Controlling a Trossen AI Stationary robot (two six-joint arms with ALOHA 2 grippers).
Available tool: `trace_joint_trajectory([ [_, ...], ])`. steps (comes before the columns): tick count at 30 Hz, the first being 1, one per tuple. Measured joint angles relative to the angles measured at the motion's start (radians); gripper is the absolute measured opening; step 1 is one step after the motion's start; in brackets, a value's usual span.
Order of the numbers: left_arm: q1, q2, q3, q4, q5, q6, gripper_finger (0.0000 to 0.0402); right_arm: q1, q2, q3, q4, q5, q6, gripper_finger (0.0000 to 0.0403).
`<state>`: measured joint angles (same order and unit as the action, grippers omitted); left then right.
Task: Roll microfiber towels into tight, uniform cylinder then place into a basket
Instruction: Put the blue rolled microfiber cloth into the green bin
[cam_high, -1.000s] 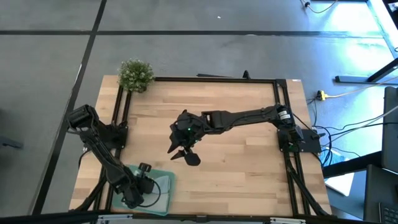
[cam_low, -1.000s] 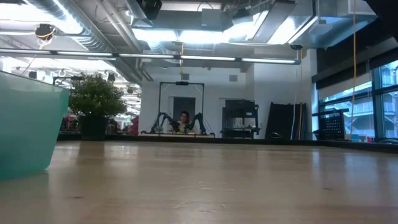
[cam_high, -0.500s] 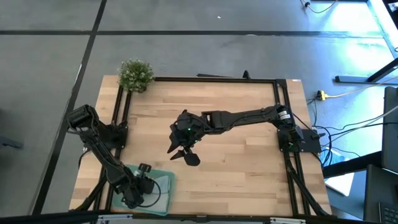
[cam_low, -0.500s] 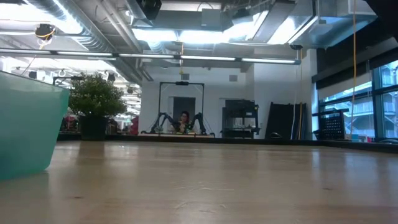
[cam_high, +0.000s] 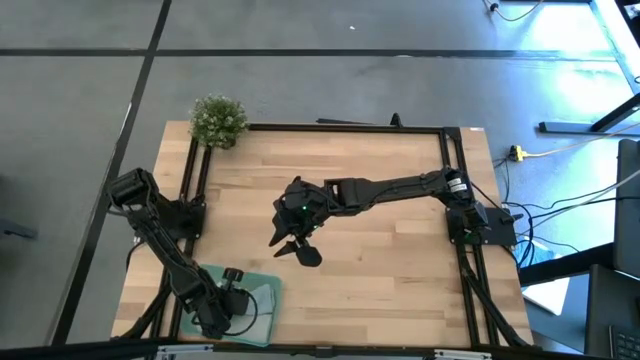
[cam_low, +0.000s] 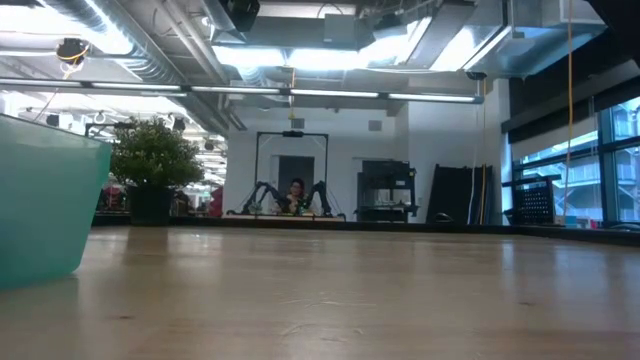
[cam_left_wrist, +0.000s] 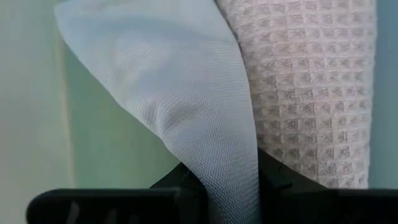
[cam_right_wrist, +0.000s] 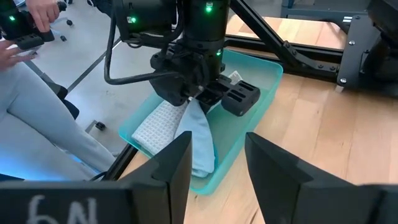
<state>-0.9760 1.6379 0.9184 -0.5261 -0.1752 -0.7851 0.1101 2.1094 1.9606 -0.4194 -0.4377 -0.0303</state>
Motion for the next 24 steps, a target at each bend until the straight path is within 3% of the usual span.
trace_joint_trajectory([
  [9, 0.000, 0.000, 0.000, -0.003, 0.006, 0.032, 0.0105, 0.000, 0.000, 0.000, 0.000, 0.000, 0.000, 0.0150],
  [24, 0.000, 0.000, 0.000, -0.004, 0.035, 0.056, 0.0224, 0.000, -0.001, 0.000, 0.000, 0.000, 0.000, 0.0150],
])
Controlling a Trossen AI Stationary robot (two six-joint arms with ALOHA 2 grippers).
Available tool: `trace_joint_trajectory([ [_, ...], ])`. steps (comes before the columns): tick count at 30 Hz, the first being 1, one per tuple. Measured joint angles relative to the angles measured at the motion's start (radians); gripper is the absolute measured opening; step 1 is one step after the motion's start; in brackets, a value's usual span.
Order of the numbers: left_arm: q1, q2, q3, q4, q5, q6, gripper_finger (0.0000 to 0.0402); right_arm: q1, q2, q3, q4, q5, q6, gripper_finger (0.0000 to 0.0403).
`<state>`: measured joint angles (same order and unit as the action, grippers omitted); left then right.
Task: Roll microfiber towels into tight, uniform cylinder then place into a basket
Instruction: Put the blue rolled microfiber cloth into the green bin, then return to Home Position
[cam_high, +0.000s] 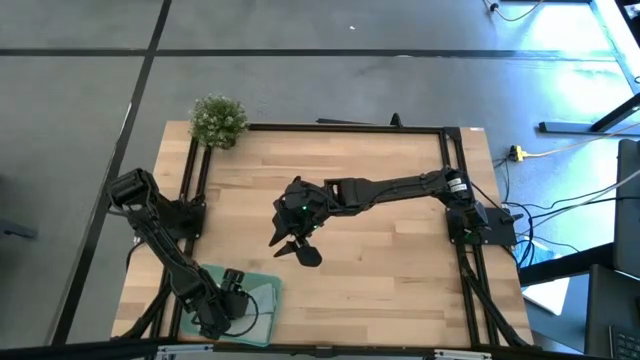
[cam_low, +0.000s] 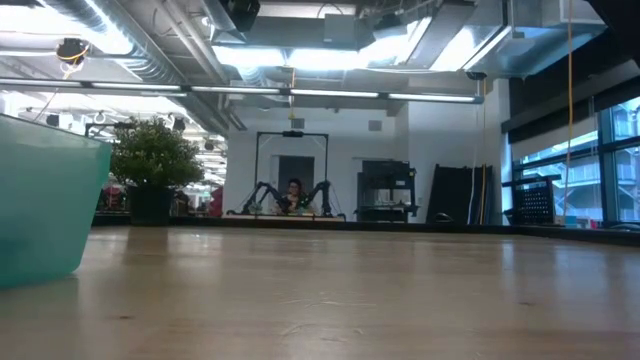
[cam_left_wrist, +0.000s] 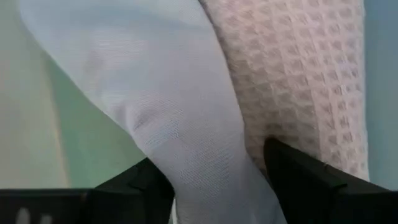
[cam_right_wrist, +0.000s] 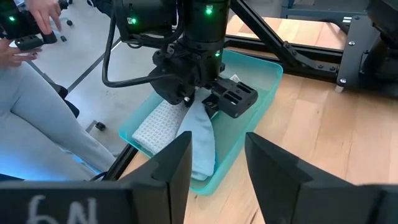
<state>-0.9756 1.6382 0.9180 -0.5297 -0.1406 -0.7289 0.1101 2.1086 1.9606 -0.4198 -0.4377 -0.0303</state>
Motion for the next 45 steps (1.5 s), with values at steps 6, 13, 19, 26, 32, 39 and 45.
trace_joint_trajectory([
  [6, 0.002, -0.001, 0.000, 0.000, 0.080, 0.061, 0.0246, 0.000, 0.000, 0.000, 0.000, 0.000, 0.000, 0.0150],
  [13, 0.003, -0.009, 0.005, -0.091, 0.098, 0.085, 0.0247, 0.000, 0.000, 0.000, 0.000, 0.000, -0.002, 0.0150],
  [19, 0.003, -0.057, 0.021, -0.161, 0.082, 0.086, 0.0247, 0.000, 0.000, 0.000, 0.001, 0.000, -0.002, 0.0150],
  [26, 0.015, -0.116, 0.021, -0.203, 0.081, 0.016, 0.0247, 0.000, 0.000, 0.000, 0.002, 0.000, 0.000, 0.0150],
  [32, 0.025, -0.267, 0.021, -0.283, 0.032, -0.099, 0.0247, 0.000, 0.000, 0.000, 0.003, 0.000, -0.001, 0.0150],
  [39, 0.029, -0.419, 0.021, -0.323, -0.022, -0.155, 0.0247, 0.000, 0.000, 0.000, 0.003, 0.000, -0.002, 0.0150],
  [45, 0.028, -0.459, 0.021, -0.312, -0.022, -0.156, 0.0247, 0.000, 0.000, 0.000, 0.004, 0.000, -0.001, 0.0150],
])
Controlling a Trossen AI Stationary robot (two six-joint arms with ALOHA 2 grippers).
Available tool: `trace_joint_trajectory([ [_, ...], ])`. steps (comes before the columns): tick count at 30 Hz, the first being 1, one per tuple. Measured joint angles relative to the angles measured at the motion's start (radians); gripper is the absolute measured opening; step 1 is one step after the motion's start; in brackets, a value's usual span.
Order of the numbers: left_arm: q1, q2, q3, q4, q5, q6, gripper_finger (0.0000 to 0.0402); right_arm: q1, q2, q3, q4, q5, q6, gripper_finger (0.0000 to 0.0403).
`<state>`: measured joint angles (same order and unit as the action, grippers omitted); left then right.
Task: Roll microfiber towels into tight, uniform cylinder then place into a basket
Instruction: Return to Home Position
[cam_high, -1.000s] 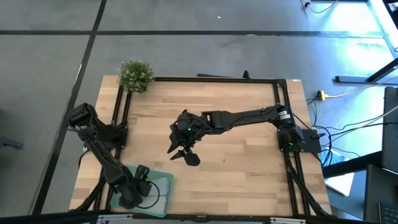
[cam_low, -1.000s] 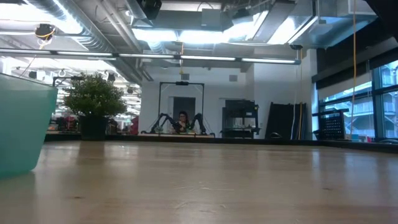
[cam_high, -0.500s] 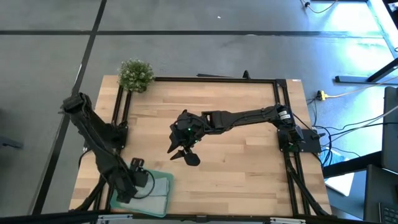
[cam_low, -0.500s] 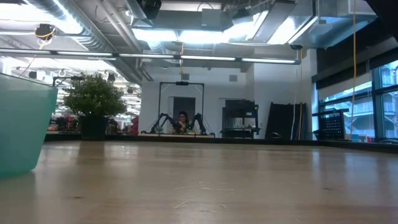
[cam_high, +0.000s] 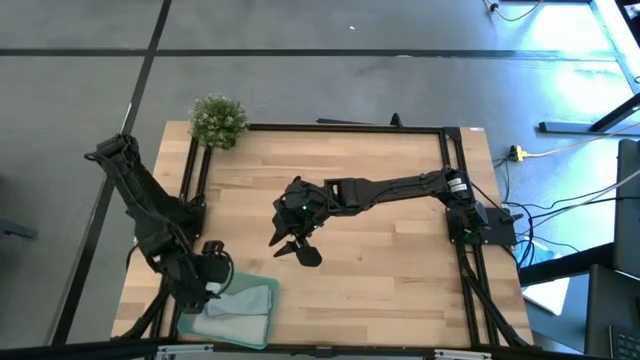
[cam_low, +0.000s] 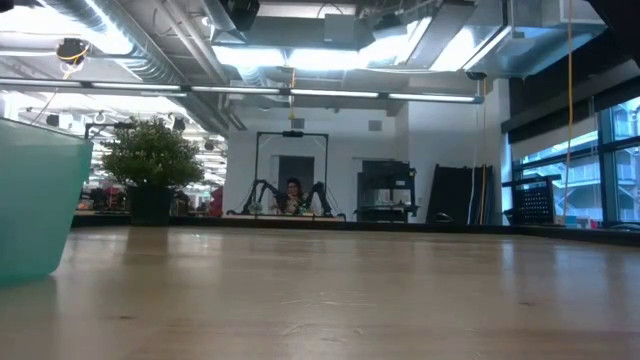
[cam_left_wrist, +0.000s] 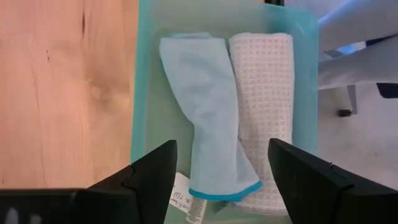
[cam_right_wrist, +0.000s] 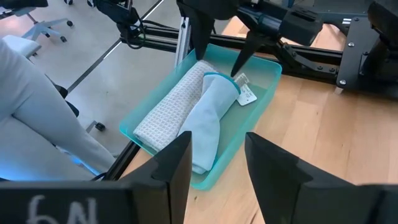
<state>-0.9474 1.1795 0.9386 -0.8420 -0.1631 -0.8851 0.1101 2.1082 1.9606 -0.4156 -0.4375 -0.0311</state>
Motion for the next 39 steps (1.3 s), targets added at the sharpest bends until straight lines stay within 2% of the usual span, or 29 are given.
trace_joint_trajectory([
  [5, 0.008, 0.017, 0.000, -0.004, 0.001, -0.017, 0.0247, 0.000, 0.000, -0.002, 0.030, 0.000, 0.008, 0.0150],
  [10, 0.043, 0.018, 0.000, -0.008, 0.016, -0.050, 0.0232, 0.008, -0.001, -0.002, 0.124, 0.000, 0.131, 0.0150],
  [21, 0.174, -0.005, 0.000, -0.105, 0.001, -0.005, 0.0132, 0.019, -0.001, -0.001, 0.186, 0.082, 0.316, 0.0147],
  [23, 0.202, -0.027, 0.000, -0.110, -0.010, 0.029, 0.0115, 0.017, -0.002, 0.000, 0.165, 0.087, 0.321, 0.0130],
  [25, 0.233, -0.055, 0.000, -0.112, -0.019, 0.061, 0.0100, 0.002, -0.017, -0.002, 0.138, 0.076, 0.306, 0.0092],
  [28, 0.282, -0.113, 0.000, -0.113, -0.075, 0.089, 0.0082, -0.038, -0.069, -0.001, 0.120, 0.018, 0.242, 0.0018],
  [35, 0.386, -0.296, 0.004, -0.108, -0.325, 0.178, 0.0058, -0.142, -0.230, 0.000, -0.076, -0.001, 0.053, 0.0005],
  [39, 0.432, -0.422, 0.008, -0.078, -0.426, 0.254, 0.0042, -0.209, -0.349, 0.003, -0.167, -0.007, -0.081, 0.0003],
])
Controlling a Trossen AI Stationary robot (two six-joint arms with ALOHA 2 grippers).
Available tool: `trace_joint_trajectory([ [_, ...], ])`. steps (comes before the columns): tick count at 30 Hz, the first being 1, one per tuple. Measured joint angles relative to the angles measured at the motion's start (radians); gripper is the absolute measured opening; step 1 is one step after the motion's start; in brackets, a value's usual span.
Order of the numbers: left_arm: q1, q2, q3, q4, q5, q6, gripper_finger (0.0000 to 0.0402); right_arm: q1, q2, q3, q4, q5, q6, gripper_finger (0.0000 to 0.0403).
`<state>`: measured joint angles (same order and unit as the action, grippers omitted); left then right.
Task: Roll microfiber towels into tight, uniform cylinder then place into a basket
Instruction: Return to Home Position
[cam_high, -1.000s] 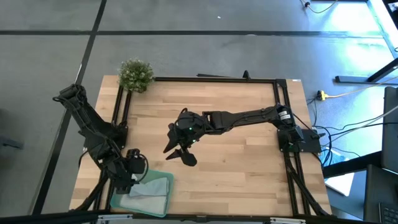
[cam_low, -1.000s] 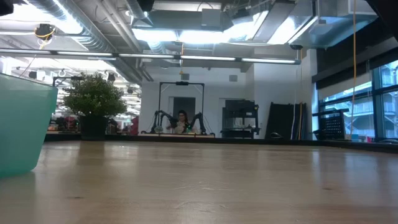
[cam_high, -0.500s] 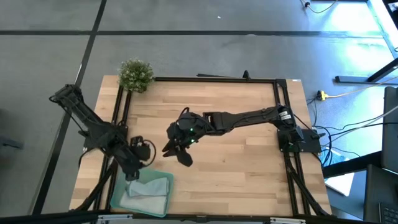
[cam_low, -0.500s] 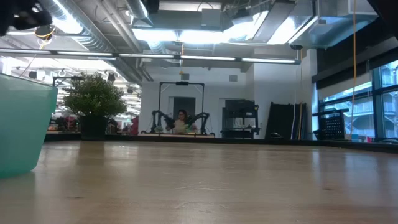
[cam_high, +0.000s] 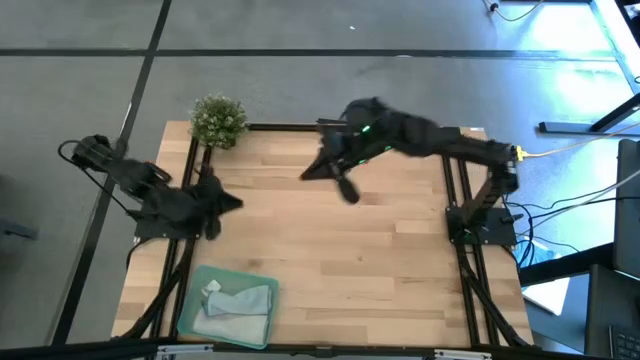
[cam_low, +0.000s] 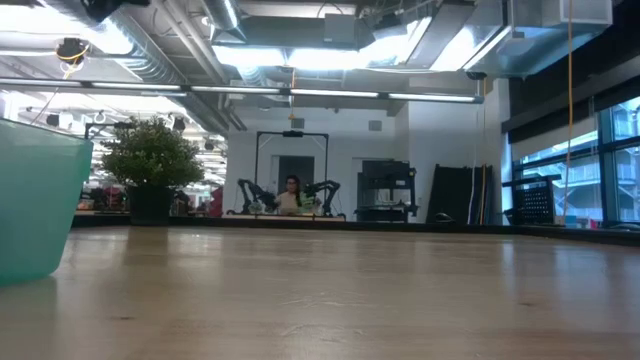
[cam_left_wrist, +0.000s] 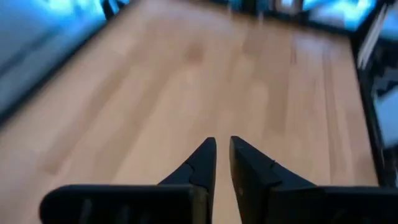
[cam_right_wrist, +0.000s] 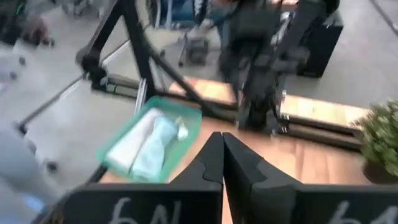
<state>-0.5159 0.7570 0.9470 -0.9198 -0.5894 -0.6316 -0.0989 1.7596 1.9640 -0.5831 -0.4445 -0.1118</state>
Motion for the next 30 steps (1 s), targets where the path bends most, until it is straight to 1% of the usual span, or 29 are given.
trace_joint_trajectory([
  [2, 0.014, -0.063, 0.000, 0.027, -0.056, 0.048, 0.0033, -0.030, -0.046, 0.000, -0.083, -0.025, -0.065, 0.0003],
  [7, 0.034, -0.201, 0.000, 0.097, -0.193, 0.194, 0.0006, -0.098, -0.151, -0.005, -0.241, -0.036, -0.159, 0.0002],
  [10, 0.039, -0.267, -0.010, 0.132, -0.233, 0.273, 0.0003, -0.144, -0.192, -0.007, -0.357, -0.020, -0.220, 0.0002],
  [12, 0.043, -0.312, -0.030, 0.167, -0.264, 0.324, 0.0005, -0.189, -0.207, -0.009, -0.431, -0.018, -0.230, 0.0002],
  [14, 0.047, -0.354, -0.055, 0.206, -0.289, 0.361, 0.0003, -0.234, -0.221, -0.009, -0.482, -0.049, -0.229, 0.0001],
  [16, 0.050, -0.395, -0.086, 0.245, -0.294, 0.387, 0.0001, -0.270, -0.233, -0.009, -0.511, -0.128, -0.239, 0.0001],
  [19, 0.052, -0.461, -0.153, 0.338, -0.294, 0.440, 0.0003, -0.310, -0.252, -0.049, -0.509, -0.297, -0.294, 0.0001],
  [21, 0.052, -0.504, -0.213, 0.432, -0.294, 0.488, 0.0002, -0.338, -0.274, -0.112, -0.471, -0.398, -0.318, 0.0001],
  [23, 0.052, -0.545, -0.278, 0.535, -0.290, 0.537, 0.0001, -0.362, -0.305, -0.201, -0.399, -0.462, -0.305, 0.0001],
  [26, 0.052, -0.592, -0.368, 0.678, -0.281, 0.612, 0.0002, -0.375, -0.363, -0.364, -0.241, -0.477, -0.229, 0.0000],
  [28, 0.052, -0.620, -0.416, 0.736, -0.281, 0.638, 0.0001, -0.377, -0.415, -0.479, -0.135, -0.473, -0.175, 0.0000],
  [30, 0.052, -0.641, -0.452, 0.758, -0.286, 0.641, 0.0001, -0.379, -0.481, -0.589, -0.023, -0.444, -0.127, 0.0000],
])
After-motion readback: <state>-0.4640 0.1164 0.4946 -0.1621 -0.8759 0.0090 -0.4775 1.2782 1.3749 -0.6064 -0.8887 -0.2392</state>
